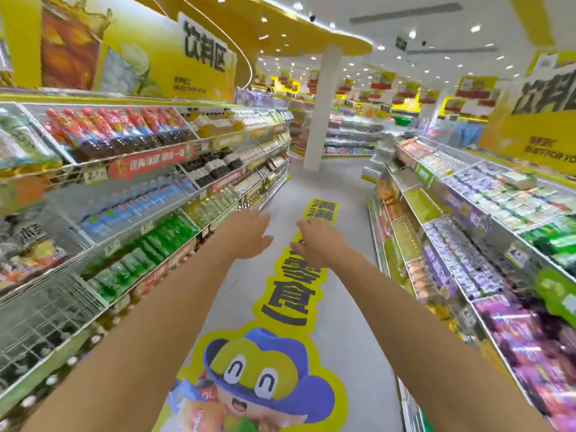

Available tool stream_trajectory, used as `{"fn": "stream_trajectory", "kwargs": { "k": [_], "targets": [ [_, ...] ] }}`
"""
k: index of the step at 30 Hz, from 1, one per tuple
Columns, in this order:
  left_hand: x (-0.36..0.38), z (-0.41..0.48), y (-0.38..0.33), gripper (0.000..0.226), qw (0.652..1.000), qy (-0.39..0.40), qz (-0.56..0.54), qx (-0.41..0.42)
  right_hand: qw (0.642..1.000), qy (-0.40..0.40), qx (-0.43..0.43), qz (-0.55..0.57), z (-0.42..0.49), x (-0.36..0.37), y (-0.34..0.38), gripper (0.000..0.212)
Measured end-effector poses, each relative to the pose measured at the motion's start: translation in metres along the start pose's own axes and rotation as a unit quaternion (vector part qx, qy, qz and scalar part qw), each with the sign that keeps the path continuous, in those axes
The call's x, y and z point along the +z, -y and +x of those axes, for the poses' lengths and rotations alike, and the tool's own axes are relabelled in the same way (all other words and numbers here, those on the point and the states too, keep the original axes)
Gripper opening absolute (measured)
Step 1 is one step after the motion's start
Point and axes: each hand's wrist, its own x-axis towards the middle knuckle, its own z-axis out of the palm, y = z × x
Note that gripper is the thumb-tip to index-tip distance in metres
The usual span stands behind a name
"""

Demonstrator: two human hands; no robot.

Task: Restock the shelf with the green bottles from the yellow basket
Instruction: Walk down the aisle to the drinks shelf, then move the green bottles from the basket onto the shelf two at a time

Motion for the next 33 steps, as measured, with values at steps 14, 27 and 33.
{"fn": "stream_trajectory", "kwargs": {
  "k": [14,27,33],
  "targets": [
    [0.1,0.006,0.232,0.049,0.949,0.123,0.033,-0.287,0.956,0.081,-0.279,0.04,0.306,0.096,0.169,0.052],
    [0.126,-0.223,0.286,0.055,0.706,0.212,0.004,-0.676,0.786,0.169,-0.59,0.079,0.311,0.165,0.455,0.061],
    [0.169,-0.273,0.306,0.045,0.674,0.217,-0.019,-0.706,0.727,0.186,-0.66,0.038,0.277,0.216,0.526,0.056]
  ]
}}
